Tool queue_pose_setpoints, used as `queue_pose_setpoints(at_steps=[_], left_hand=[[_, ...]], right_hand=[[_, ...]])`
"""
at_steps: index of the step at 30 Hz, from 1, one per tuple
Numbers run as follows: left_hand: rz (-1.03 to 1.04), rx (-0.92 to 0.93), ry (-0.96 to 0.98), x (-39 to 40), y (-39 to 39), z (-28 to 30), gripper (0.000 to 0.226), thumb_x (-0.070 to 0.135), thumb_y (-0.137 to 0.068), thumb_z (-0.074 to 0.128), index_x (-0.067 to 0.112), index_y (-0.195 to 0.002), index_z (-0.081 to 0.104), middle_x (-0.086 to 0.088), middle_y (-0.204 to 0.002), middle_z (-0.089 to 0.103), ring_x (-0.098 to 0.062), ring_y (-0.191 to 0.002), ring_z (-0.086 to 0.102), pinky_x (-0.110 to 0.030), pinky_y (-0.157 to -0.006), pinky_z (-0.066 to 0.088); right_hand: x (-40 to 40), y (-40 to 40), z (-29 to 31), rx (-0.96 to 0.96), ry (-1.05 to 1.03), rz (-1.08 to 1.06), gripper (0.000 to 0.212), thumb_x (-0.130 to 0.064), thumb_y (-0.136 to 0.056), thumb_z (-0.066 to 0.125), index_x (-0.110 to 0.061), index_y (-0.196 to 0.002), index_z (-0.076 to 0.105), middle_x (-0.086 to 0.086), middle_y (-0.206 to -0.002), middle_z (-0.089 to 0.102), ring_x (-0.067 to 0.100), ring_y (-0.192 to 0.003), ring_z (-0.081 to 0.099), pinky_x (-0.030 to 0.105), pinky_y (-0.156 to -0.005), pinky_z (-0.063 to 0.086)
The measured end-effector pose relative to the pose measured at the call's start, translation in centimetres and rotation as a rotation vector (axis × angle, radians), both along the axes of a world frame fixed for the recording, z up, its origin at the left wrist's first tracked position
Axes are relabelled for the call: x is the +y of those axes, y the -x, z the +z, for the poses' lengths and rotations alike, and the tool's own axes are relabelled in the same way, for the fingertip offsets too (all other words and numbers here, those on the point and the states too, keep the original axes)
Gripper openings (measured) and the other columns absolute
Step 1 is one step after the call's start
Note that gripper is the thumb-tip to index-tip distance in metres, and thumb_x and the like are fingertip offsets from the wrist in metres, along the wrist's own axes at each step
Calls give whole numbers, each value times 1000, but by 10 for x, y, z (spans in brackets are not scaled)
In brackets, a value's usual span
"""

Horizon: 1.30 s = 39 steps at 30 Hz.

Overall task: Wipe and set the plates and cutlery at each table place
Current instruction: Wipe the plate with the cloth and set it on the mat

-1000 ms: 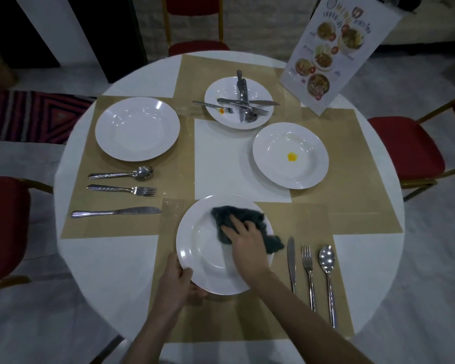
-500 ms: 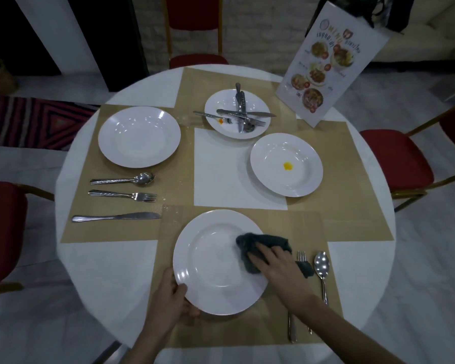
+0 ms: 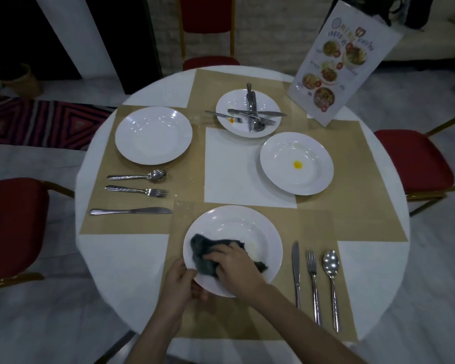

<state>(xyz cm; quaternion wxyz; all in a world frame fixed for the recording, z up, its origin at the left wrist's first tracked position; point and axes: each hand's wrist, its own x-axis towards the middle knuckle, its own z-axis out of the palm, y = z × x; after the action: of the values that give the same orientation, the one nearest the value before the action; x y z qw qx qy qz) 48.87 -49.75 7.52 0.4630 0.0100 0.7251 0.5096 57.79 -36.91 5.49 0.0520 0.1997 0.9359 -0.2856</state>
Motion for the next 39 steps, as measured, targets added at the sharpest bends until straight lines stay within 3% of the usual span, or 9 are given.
queue_pose_setpoints(at_steps=[3, 6, 9, 14, 24, 28, 33, 36, 39], left_hand=[[29, -46, -36, -5, -3, 2, 22, 3, -95, 45, 6, -109, 62, -20, -87, 67, -26, -63, 60, -34, -53, 51], [10, -37, -45, -7, -4, 4, 27, 4, -96, 44, 10, -117, 59, -15, -88, 69, -25, -59, 63, -35, -54, 53], [-28, -8, -42, -5, -5, 9, 28, 11, -99, 46, 19, -124, 54, -6, -99, 69, -23, -63, 69, -35, -58, 58], [-72, 24, -79, 3, -10, 23, 32, 5, -98, 44, 15, -129, 50, -10, -95, 69, -27, -60, 67, -36, -57, 57], [0, 31, -157, -2, 10, 30, 24, 4, -97, 46, 9, -115, 62, -13, -93, 71, -24, -69, 69, -32, -56, 57], [43, 3, -173, -21, 13, 23, 24, 4, -97, 48, 9, -116, 60, -14, -89, 70, -26, -63, 66, -33, -54, 56], [-23, 26, -225, -21, -1, 20, 31, 5, -97, 48, 16, -125, 56, -15, -88, 71, -34, -63, 65, -37, -58, 57], [-72, 28, -246, -9, -11, 18, 32, 6, -98, 47, 17, -127, 53, -14, -90, 71, -34, -64, 65, -39, -60, 57], [-90, 22, -264, 3, -14, 18, 30, 7, -98, 47, 16, -126, 55, -11, -93, 72, -28, -67, 68, -36, -59, 57]], right_hand=[[23, -33, 16, -55, -19, 216, 49, -27, -86, 31, -24, -113, 71, -4, -120, 67, 19, -109, 56, 34, -103, 38], [57, -62, 20, -115, -282, 194, 33, -17, -81, 52, -26, -104, 73, -4, -106, 70, 24, -97, 61, 38, -87, 46], [75, -69, 20, -285, -469, -2, 41, -10, -86, 57, -21, -125, 60, 3, -121, 62, 28, -108, 55, 40, -91, 45], [71, -24, 6, -365, -395, -213, 47, -7, -99, 41, -13, -145, 35, 10, -136, 48, 28, -123, 44, 35, -104, 39], [14, 6, 25, -8, 40, 89, 42, -23, -89, 38, -20, -118, 69, 0, -119, 66, 21, -104, 56, 32, -95, 40], [35, -42, 30, -43, -167, 239, 33, -12, -83, 56, -23, -110, 73, -3, -112, 69, 21, -99, 60, 37, -91, 48], [52, -54, 23, -175, -472, -122, 47, -7, -53, 86, -19, -97, 74, 3, -90, 70, 24, -77, 64, 36, -64, 56], [45, -30, 19, -91, -429, -240, 48, -4, -69, 77, -14, -115, 68, 9, -107, 68, 29, -90, 64, 40, -77, 55], [25, -10, 23, 10, -282, -111, 47, -14, -85, 64, -15, -132, 58, 7, -130, 60, 30, -109, 59, 43, -98, 48]])
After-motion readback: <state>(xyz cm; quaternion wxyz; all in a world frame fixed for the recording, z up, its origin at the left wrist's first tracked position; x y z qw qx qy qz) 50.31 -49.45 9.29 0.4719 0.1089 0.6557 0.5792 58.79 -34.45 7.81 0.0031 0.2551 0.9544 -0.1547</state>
